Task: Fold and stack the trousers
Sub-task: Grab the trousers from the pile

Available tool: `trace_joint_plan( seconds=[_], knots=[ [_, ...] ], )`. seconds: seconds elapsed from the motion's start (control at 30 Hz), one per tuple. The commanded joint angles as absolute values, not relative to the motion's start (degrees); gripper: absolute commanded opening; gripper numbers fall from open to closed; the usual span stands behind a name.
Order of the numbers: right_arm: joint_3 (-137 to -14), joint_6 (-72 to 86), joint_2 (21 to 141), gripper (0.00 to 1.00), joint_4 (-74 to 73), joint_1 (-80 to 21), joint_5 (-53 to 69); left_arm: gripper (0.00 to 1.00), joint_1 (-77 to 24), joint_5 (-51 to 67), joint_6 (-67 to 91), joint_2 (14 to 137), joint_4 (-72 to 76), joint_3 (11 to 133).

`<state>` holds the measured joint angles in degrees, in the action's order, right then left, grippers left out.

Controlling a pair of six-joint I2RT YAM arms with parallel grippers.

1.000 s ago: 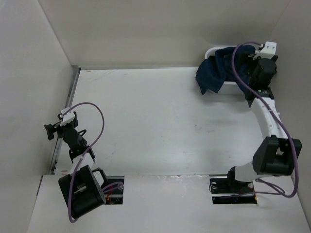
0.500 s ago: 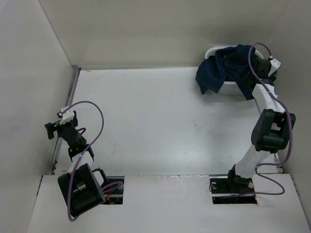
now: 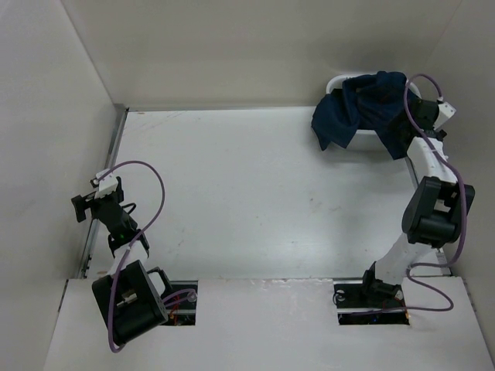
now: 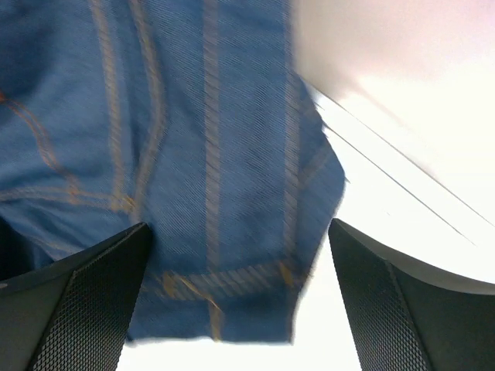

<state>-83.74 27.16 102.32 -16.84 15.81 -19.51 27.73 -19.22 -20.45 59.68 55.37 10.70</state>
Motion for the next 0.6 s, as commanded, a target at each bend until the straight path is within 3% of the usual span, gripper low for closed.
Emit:
trace_joint_plan(
  seconds=[0.0,0.2,0.3,0.4,0.43,0.57],
  knots=[
    [-79.82,28.91,95.72,1.0,-15.65,15.87,-23.3,0.83,27.99,-18.46,-19.07,59.15,57.3,13.1],
    [-83.05,28.21,102.21,0.99,-10.47,18.24,-10.22,0.83,27.91,-18.46,-19.34,59.59,57.22,13.36],
    [-85.6,29.7,103.88,0.81,-9.67,18.5,-6.78,0.83,28.26,-18.11,-19.07,59.5,56.69,13.45],
    [-87.01,33.39,104.68,0.77,-9.94,19.9,-3.53,0.83,28.35,-17.93,-18.9,59.33,56.34,13.54],
    [-87.01,34.09,104.33,0.69,-9.5,20.34,-2.99,0.83,28.35,-17.93,-18.9,59.33,56.34,13.62],
    [-87.53,33.23,101.17,0.23,-8.53,20.09,-3.16,0.83,28.26,-17.93,-18.9,59.24,56.16,13.62]
  ],
)
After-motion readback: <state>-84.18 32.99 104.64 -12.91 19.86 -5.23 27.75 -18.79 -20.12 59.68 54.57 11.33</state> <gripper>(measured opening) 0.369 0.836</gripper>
